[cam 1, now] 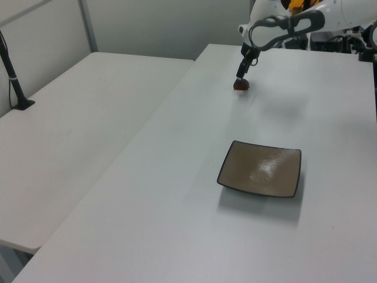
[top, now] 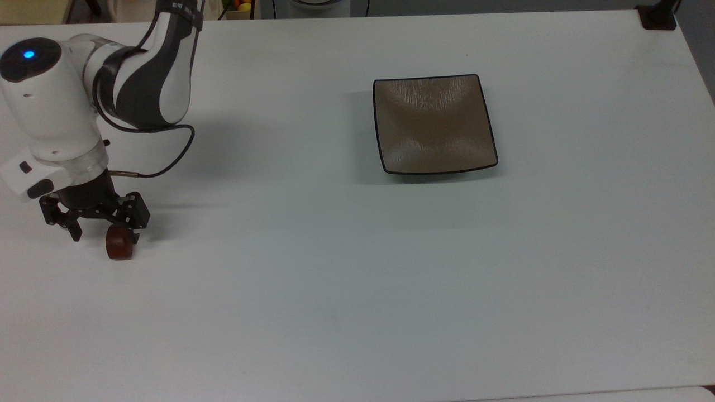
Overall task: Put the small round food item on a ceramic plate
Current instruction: 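Lower the gripper around the food item and close on it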
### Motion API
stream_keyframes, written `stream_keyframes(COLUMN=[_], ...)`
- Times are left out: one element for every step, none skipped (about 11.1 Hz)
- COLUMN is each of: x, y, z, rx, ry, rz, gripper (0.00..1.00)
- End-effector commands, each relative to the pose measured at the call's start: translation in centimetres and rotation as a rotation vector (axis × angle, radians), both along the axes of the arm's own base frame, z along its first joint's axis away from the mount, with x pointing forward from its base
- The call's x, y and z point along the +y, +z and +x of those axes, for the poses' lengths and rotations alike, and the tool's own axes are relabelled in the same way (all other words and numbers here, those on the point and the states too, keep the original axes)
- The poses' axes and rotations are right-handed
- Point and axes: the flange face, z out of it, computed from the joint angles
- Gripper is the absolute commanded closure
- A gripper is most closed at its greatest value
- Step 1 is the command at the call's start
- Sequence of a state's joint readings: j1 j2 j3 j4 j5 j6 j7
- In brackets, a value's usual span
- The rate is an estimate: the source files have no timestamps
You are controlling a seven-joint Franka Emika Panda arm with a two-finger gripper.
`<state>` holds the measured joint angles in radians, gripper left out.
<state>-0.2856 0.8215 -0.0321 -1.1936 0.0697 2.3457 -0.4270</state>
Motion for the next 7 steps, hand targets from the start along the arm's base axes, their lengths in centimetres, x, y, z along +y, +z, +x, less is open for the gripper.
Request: stream_keyframes(x=[0.79,0.72,0.80,0.80,0.69,0.71,0.86], y=[-1.02,-1.09,-1.21,-1.11,-1.11,-1.38,-1.79], z=[-0.44,-0.49,-0.47,-0.48,-0.51,-0.57,-0.72], rx=[-0.021,-0.020,-0.020,-0.020,-0.021,-0.017,-0.007], ry=[0.027,0.025,0.022,0.021,0.017,0.016,0.020], rz=[-0.013,-0.012,-0.007,-0.007,-0.005,-0.002,-0.002], gripper=[0.00,0.00,0.03,0.08,0.16,0.22,0.29])
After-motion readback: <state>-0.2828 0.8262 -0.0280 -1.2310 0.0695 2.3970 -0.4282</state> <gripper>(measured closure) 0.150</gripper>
